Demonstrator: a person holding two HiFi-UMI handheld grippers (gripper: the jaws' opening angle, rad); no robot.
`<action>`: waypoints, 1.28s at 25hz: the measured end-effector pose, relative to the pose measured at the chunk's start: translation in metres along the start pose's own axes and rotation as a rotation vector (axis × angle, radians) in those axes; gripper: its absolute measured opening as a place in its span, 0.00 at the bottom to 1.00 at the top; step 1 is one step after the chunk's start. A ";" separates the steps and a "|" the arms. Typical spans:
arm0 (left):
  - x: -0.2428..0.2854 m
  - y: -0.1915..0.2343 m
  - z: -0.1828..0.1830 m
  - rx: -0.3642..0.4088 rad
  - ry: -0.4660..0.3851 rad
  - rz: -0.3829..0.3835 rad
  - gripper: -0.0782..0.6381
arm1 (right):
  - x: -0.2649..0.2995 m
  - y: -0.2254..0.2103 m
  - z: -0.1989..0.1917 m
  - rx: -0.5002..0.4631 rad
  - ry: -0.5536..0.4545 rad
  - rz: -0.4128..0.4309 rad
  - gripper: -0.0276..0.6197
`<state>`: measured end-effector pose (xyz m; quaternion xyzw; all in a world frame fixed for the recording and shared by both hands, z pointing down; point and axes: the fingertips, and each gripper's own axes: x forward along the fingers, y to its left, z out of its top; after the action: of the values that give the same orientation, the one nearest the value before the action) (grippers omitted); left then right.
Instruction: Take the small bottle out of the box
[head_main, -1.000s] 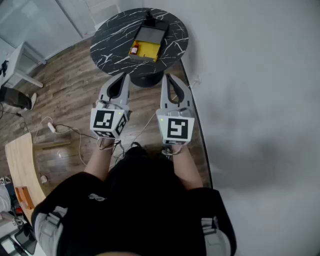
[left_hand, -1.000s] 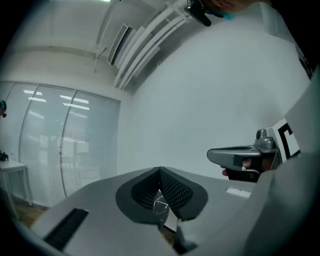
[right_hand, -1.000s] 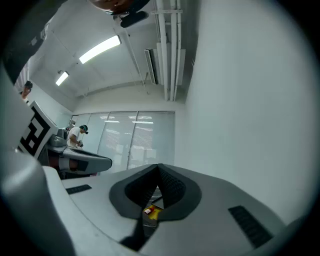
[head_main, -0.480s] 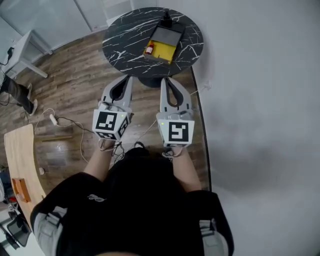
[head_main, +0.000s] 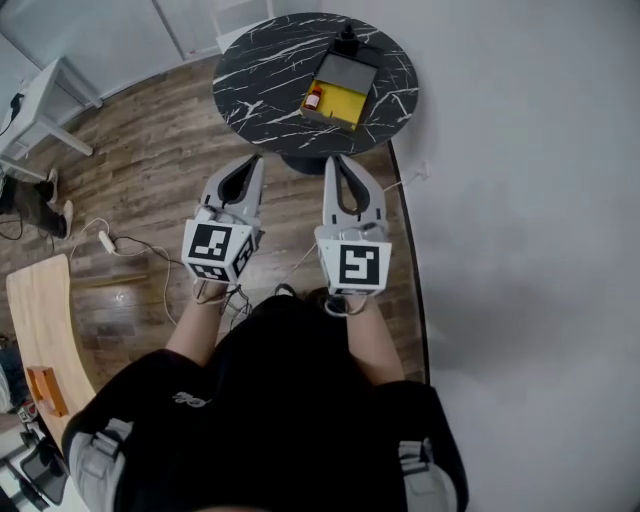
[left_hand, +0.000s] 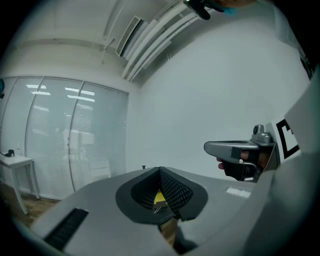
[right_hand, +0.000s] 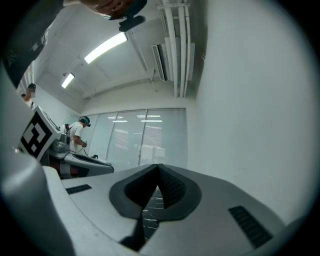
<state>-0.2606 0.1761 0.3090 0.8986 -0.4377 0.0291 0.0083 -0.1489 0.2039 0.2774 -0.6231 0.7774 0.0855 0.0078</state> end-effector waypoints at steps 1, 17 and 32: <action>0.002 0.000 -0.003 -0.007 0.007 -0.006 0.10 | 0.001 0.000 -0.003 0.001 0.009 -0.002 0.04; 0.128 0.015 -0.033 -0.001 0.125 -0.017 0.10 | 0.089 -0.081 -0.061 0.044 0.094 0.003 0.04; 0.259 0.017 -0.108 -0.046 0.392 0.028 0.11 | 0.176 -0.156 -0.138 0.120 0.211 0.187 0.04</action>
<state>-0.1197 -0.0339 0.4324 0.8691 -0.4409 0.1934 0.1134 -0.0234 -0.0187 0.3735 -0.5520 0.8322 -0.0268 -0.0446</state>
